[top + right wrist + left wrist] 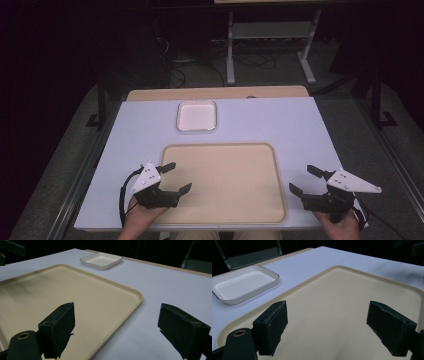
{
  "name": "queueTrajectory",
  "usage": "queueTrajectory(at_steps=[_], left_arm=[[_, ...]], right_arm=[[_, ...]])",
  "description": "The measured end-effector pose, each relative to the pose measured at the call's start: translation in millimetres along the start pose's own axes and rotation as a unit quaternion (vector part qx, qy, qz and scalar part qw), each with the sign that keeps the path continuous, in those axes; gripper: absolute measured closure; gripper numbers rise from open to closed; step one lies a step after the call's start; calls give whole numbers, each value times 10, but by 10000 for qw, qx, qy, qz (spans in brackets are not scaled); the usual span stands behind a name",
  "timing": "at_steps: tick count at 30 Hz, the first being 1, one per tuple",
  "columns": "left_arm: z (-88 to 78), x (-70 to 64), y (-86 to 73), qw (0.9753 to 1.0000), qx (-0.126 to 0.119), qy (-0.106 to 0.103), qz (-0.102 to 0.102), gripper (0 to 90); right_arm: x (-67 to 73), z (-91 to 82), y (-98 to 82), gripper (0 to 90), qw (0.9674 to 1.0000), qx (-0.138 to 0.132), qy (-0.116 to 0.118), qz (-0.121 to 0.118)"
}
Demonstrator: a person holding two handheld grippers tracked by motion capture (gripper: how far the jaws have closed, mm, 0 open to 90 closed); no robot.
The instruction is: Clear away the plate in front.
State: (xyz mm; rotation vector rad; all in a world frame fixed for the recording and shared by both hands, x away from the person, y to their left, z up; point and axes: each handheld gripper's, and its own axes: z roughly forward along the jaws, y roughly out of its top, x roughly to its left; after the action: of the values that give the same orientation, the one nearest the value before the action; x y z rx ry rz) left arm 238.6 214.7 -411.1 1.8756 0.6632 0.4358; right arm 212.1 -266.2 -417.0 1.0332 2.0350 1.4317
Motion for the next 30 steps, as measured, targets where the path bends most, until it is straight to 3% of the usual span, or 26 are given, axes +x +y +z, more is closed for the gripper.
queueTrajectory(at_steps=[30], left_arm=[[-37,67,111,9996,139,-213,-97,170]], right_arm=[[22,-1,7,132,10000,-6,-18,-27]])
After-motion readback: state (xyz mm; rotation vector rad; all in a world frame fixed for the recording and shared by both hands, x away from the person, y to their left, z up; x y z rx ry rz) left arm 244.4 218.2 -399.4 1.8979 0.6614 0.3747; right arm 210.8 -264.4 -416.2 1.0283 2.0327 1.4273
